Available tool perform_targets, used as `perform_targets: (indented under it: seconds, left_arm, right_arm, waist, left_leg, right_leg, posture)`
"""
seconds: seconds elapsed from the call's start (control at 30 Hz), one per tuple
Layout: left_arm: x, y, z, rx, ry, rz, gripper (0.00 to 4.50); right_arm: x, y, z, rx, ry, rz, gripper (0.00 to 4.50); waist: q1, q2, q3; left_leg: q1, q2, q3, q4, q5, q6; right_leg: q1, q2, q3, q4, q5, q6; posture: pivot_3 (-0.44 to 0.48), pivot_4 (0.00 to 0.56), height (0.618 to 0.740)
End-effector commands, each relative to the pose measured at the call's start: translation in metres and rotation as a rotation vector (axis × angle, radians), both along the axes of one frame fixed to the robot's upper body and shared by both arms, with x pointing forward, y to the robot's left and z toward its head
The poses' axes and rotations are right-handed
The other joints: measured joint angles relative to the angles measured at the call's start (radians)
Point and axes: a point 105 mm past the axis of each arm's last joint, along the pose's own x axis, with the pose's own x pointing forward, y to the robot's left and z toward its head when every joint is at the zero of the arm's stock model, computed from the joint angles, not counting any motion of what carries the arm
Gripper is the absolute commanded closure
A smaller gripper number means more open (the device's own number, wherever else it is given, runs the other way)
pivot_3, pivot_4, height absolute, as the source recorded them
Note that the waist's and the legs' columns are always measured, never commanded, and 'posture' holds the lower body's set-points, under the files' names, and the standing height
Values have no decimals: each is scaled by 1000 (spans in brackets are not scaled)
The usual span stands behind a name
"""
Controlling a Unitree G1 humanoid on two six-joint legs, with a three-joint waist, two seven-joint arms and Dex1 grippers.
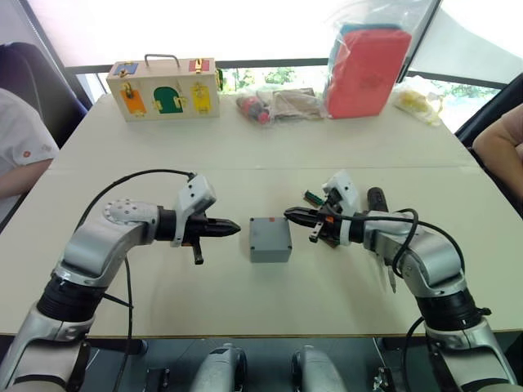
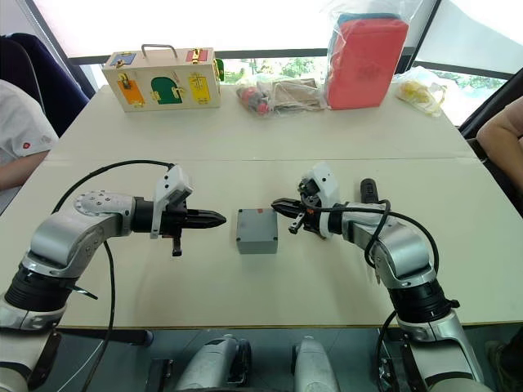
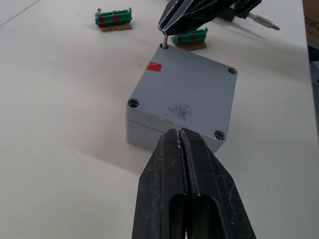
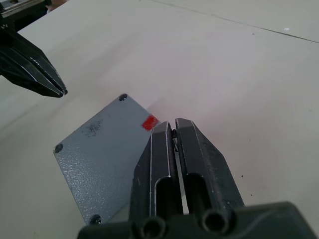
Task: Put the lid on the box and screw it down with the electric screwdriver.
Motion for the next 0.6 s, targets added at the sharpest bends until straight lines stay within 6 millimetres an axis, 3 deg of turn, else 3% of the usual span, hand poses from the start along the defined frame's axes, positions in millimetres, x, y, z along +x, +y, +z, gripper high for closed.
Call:
perform_targets:
  seconds: [0.03,0.37,0.47,0.57,0.6]
  left_arm:
    - [1,-1,10,-10,-48,-7,4500]
    - [1,-3,13,-19,-56,-14,4500]
    - [1,-4,15,-23,-60,-16,4500]
    - [1,-4,17,-26,-63,-16,4500]
    - [2,-4,17,-27,-64,-16,4500]
  right_arm:
    - [2,2,9,11,-44,4,4443]
    - [0,2,6,-3,-37,17,4443]
    - [-1,2,6,-6,-39,20,3757]
    - [1,0,10,-6,-49,11,2669]
    - [2,-1,12,-5,-54,6,2669]
  waist:
    - [0,0,0]
    - [1,0,0]
    - [1,0,0]
    - [0,0,0]
    - [0,0,0]
  left_leg:
    - [0,0,0,0,0,0]
    - [0,0,0,0,0,0]
    - [0,0,0,0,0,0]
    - [0,0,0,0,0,0]
    - [0,0,0,0,0,0]
  right_leg:
    - [0,0,0,0,0,0]
    - [0,1,0,0,0,0]
    - [0,1,0,0,0,0]
    - [0,2,0,0,0,0]
    - [0,2,0,0,0,0]
  posture:
    - [0,150,740]
    - [0,150,740]
    - [0,150,740]
    - [0,150,740]
    - [0,150,740]
